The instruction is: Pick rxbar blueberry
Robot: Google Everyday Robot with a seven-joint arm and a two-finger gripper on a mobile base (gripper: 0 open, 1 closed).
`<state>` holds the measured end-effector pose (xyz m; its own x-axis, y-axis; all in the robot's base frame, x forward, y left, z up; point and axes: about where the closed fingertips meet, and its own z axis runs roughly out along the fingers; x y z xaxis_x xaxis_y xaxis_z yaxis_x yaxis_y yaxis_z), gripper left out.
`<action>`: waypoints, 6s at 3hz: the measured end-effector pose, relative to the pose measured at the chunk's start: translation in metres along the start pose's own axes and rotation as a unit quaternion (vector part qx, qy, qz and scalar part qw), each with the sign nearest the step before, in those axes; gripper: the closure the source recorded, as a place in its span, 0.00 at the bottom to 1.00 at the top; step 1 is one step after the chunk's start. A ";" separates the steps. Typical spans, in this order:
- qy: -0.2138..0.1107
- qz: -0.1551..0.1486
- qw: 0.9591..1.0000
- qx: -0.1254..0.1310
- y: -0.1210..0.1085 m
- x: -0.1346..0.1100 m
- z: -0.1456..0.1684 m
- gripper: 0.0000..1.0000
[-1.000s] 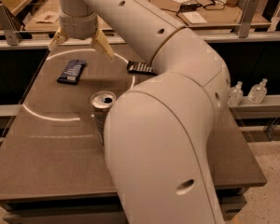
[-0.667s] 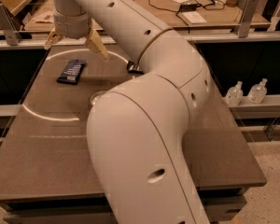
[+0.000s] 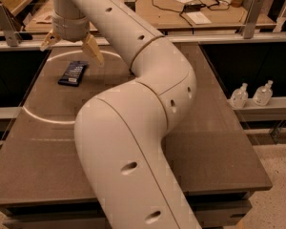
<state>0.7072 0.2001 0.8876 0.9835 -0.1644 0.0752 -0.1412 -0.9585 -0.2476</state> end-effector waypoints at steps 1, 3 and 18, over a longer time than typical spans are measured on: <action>-0.006 -0.006 1.000 -0.008 -0.004 -0.001 0.009 0.00; -0.009 -0.031 0.998 -0.050 0.000 0.001 0.033 0.00; -0.074 -0.070 0.989 -0.108 0.014 -0.032 0.062 0.46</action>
Offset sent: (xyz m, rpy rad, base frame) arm -0.0464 -0.0560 -0.0225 -0.3602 0.2681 0.0938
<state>0.6803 0.2064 0.8214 0.9986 -0.0049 -0.0526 -0.0066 -0.9995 -0.0321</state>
